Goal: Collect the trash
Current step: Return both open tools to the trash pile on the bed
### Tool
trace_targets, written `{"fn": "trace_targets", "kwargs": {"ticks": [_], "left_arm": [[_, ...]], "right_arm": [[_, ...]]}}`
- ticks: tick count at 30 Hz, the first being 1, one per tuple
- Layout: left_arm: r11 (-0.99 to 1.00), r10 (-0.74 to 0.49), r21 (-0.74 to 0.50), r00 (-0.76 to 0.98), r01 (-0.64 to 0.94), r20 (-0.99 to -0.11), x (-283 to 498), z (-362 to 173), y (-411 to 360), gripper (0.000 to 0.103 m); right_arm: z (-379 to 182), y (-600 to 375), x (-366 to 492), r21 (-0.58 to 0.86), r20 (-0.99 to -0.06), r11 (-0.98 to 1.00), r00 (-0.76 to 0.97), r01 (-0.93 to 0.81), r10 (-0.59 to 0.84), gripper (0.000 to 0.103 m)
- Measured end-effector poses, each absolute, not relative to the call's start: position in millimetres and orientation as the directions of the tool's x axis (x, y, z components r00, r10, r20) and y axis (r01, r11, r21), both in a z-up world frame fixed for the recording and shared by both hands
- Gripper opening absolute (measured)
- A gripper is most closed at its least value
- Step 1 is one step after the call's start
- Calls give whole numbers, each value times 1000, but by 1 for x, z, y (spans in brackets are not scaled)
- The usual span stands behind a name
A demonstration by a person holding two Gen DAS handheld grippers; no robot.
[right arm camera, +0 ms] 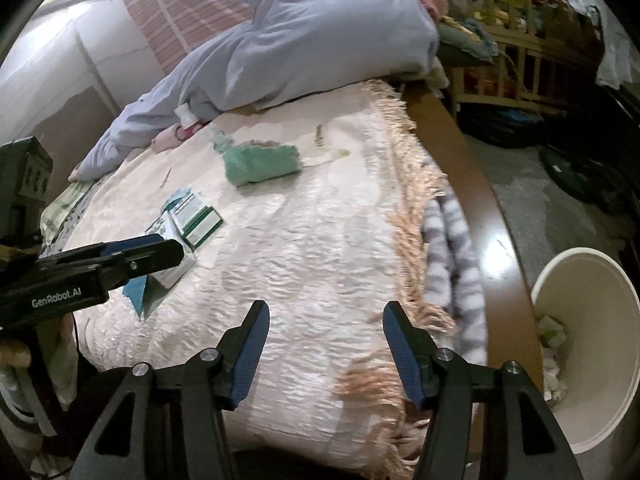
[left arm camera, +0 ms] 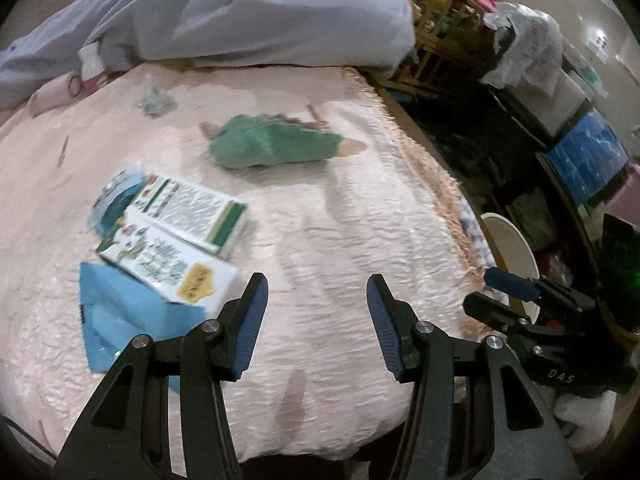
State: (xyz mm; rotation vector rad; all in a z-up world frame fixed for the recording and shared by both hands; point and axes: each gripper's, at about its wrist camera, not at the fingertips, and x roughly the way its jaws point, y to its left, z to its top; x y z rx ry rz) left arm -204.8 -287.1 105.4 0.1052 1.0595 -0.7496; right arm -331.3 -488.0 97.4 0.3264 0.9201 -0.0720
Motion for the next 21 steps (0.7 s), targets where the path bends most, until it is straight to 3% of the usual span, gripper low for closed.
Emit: {"fn": "trace_targets", "kwargs": {"ticks": [21], "left_arm": [[830,-429,-320,155,456,-890,-189,59,-158,50]], "right_arm": [[93,-464,-317,253,-799,957,588,142,125,60]]}}
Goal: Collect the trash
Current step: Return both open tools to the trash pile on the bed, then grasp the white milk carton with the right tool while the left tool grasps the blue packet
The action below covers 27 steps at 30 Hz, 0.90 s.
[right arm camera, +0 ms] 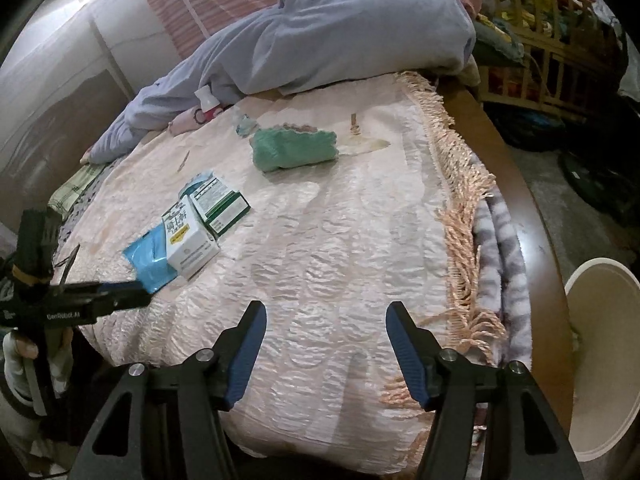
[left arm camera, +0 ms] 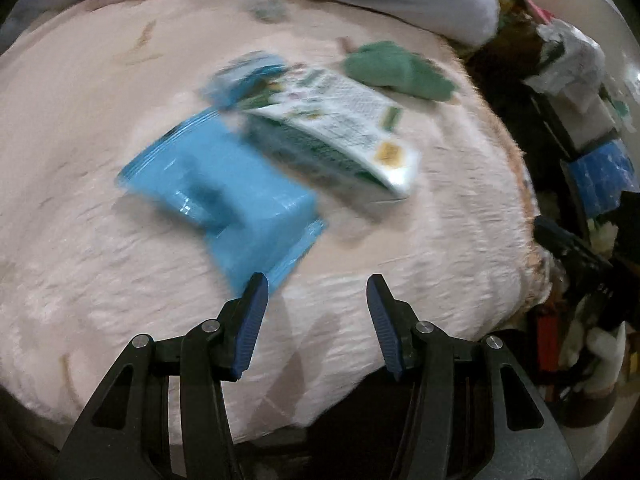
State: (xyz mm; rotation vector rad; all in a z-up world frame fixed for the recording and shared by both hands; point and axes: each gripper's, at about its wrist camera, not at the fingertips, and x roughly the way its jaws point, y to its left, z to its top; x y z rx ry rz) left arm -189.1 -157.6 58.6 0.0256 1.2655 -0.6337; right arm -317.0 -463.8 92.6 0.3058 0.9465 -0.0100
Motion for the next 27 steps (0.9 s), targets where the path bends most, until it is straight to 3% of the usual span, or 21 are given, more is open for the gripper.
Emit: {"fn": "trace_targets", "kwargs": {"ticks": [6,16,27], "left_arm": [[877,-401,-314,194,364,-895,-180,60,-111,50],[876,-447,-360,259,321,-856,-175,82,-90,50],[887,-446,-385,262,255,-855,-161,73,-67,50]], "right_arm": [[91,-452,-305,275,-802,955,575,112,163,61],[94,-388,-250,344,-779,935,529,-89,337,61],[75,-305,-171,293,-829,910,396,-293,394,59]]}}
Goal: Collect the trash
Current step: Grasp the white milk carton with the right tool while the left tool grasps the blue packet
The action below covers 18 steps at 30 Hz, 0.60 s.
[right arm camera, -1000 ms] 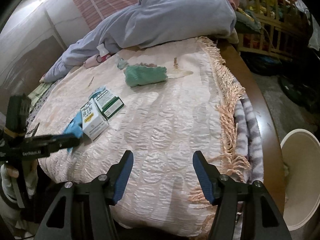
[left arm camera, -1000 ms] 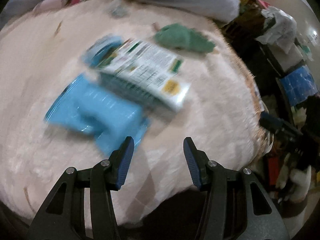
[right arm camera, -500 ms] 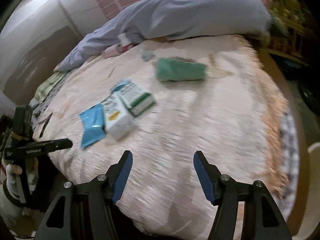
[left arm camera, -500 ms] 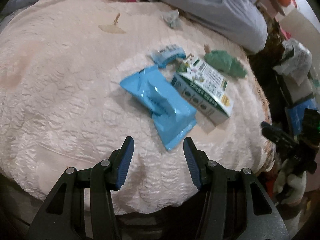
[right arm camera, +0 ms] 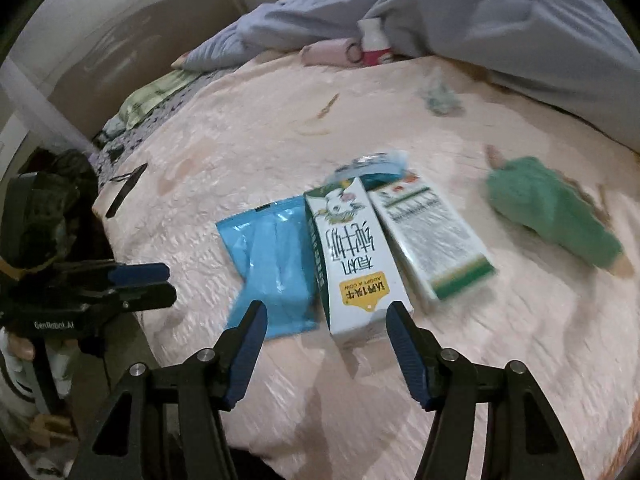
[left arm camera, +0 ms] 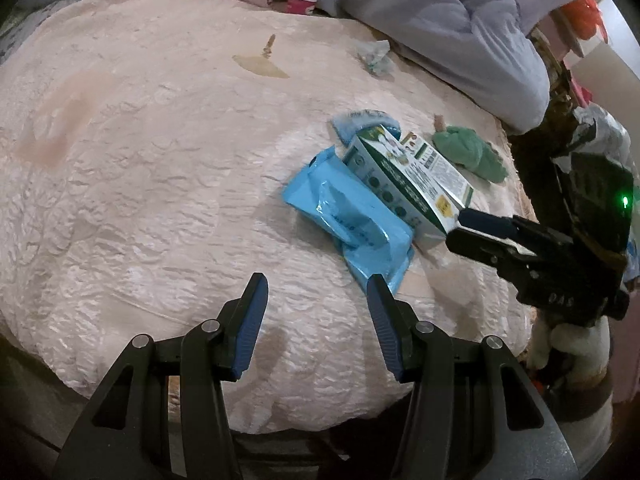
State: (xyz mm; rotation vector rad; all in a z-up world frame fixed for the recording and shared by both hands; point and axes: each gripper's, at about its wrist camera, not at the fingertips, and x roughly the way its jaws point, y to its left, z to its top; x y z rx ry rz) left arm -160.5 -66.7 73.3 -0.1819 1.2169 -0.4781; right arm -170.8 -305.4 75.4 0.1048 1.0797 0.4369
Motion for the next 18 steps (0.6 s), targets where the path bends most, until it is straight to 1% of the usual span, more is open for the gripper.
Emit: {"fn": "trace_targets", "kwargs": {"ticks": [2,4,11,14,18], "left_arm": [[885,-450,-389,260,255,-854,-157,72,-67,50],[882,-456,-394,261,259,-851,-155,73,-68,50],[879,-461,-400,247,259,-852,-154,68,-69,50],[881,-456,-394,248,263,-854,-156,69,-69,50],[888,-442,-378,253,263,-861,-158,68,-68,50]], "right_arm": [[73,-301,-161,297,-836,907,377,-299,398,59],[71,-297,-152,273,-853,914,364,-301,375,59],[82,-283,-138,212,-849,913,397,-348,348,59],[74,-278,-123,236,-850,910,382,-341,363,59],[67,-268,-110,231,-842,908,396,-350,367,59]]}}
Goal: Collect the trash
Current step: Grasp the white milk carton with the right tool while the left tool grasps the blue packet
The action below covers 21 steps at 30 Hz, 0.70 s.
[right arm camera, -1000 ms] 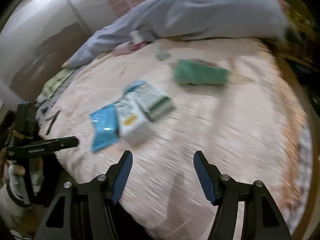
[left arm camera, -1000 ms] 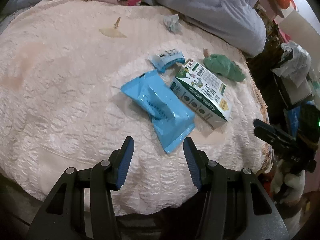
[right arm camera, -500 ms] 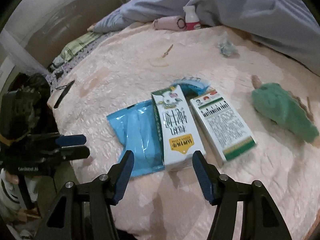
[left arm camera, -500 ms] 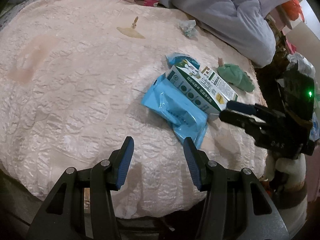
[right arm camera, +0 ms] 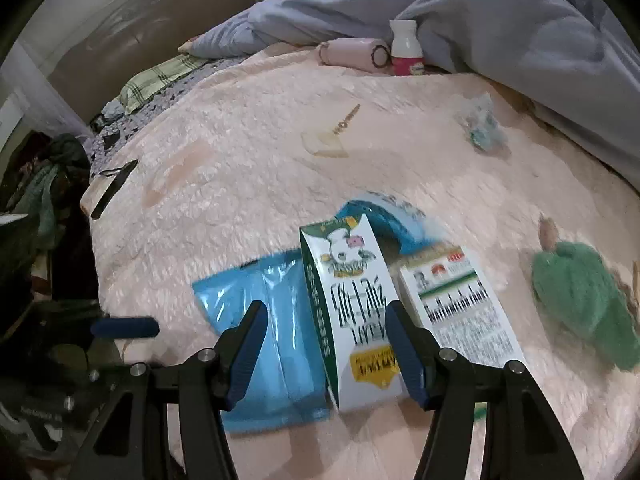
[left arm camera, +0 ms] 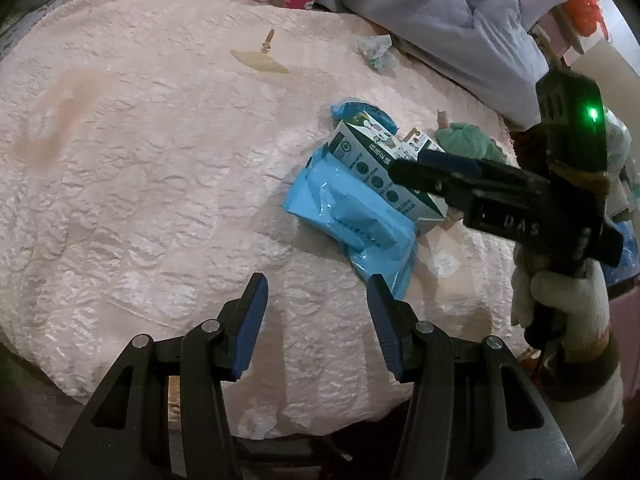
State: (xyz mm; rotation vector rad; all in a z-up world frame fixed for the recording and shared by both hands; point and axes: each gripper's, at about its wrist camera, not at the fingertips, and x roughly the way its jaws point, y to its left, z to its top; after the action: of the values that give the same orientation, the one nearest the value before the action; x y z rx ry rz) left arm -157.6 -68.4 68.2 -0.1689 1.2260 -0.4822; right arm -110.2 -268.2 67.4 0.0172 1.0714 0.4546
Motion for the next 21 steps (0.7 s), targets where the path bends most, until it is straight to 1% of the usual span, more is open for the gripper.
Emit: {"fn": "trace_targets", "kwargs": {"ticks": [3,6,9,10,15,18,20,21], "left_arm": [[889,-440,-379,250,256,-863,-157,67,-67,50],[890,-440,-382,250,249,-863,-157,66,-69,50],[888,-445,-387,251,248,-860,-158,67,-69,50],[888,-445,-387,251,248,-860,-159,67,-69,50],[889,-451,-401,263,222,-853,-158,66,-68,50],[889,-454,-408,271,209,-849,-155,64,-73,50],[886,-459,-414,266,209,-848,-153,62,-76,50],[886,-458,-412,266,214,-848,-153,61,-78,50]], "right_arm": [[68,-266,-106,248,-838,904,392,-347,381,59],[71,-259,-109,278,-830,880,366,-385,422,58],[67,-252,-106,177,-851,908,405,-380,335,59],[65,-252,-103,172,-852,912,409,-372,327,59],[64,-263,-93,195,-838,925,434,-327,330,59],[55,-265,-86,241,-842,913,397,-328,365,59],[48,-259,-86,233,-856,907,367,-351,363,59],[45,-255,-88,220,-865,905,357,-364,353,56]]}}
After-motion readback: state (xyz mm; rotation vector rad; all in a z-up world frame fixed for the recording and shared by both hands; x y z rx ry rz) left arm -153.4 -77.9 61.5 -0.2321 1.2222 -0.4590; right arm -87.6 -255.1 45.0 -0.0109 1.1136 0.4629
